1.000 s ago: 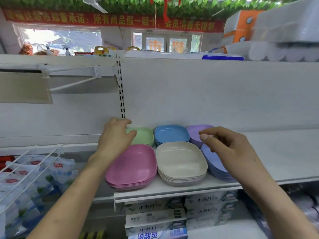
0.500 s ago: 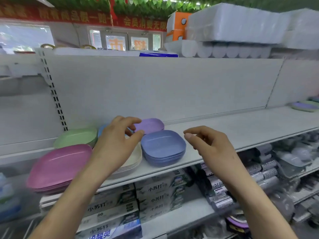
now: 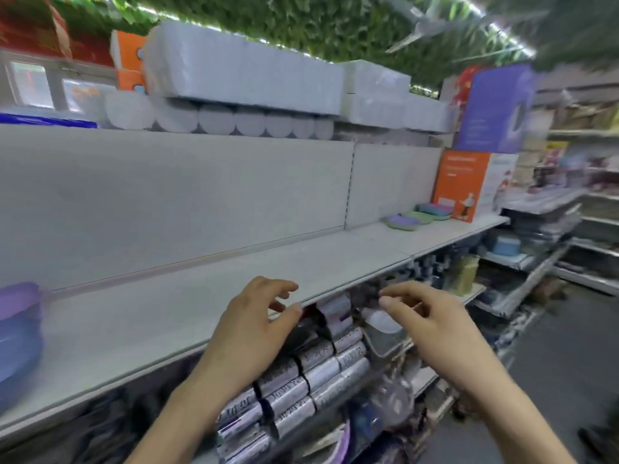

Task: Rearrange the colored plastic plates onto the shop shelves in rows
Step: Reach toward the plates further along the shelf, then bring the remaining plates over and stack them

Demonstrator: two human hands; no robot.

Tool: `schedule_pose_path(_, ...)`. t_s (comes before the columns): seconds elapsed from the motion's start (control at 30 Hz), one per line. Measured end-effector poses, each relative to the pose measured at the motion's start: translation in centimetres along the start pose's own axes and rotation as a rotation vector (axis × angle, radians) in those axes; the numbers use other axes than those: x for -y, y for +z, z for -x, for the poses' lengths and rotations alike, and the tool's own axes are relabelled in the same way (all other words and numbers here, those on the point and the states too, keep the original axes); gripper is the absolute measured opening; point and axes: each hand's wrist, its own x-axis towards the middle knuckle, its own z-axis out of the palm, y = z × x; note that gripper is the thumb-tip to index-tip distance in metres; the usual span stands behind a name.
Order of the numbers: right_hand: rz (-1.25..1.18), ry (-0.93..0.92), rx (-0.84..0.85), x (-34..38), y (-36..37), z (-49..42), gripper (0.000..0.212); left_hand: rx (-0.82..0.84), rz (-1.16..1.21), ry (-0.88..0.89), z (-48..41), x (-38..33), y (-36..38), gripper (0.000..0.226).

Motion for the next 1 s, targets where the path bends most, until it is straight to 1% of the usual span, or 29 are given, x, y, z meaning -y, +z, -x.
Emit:
schedule_pose_path(0.17,0.009,0.1,-0.083,-6.9,-5.5,-2.2,0.015,0.101,0.033,0.059,-5.9,-2.9,8.6,0.028)
schedule_pose_path(0.37,0.045,0.138,-0.118,-12.3,-8.0,-7.2,0.015,0.157,0.075,0.112,-13.4,-3.6,16.4,0.025)
schedule_pose_path(0.53,0.1,0.16,-0.164,-15.3,-10.7,-13.7,0.012,0.163,0.146,0.123,-21.0,-3.6,21.8,0.024)
schedule_pose_path(0.63,0.132,0.149,-0.167,-16.6,-11.9,-19.1,0.013,0.117,0.174,0.105,-25.5,-3.1,24.3,0.024)
schedule_pose_path(0.7,0.131,0.128,-0.186,-17.9,-12.3,-22.6,0.012,0.101,0.132,0.098,-28.3,-2.4,26.0,0.025)
schedule_pose_path(0.77,0.116,0.121,-0.199,-19.6,-12.3,-25.4,0.013,0.081,0.024,0.103,-30.8,-1.9,27.9,0.029)
schedule_pose_path(0.87,0.106,0.138,-0.164,-22.9,-12.4,-28.4,0.013,0.082,-0.116,0.102,-33.6,-1.6,30.9,0.033)
schedule_pose_path(1.0,0.072,0.149,-0.157,-27.8,-13.5,-32.6,0.012,0.085,-0.22,0.1,-36.9,-2.2,35.1,0.038)
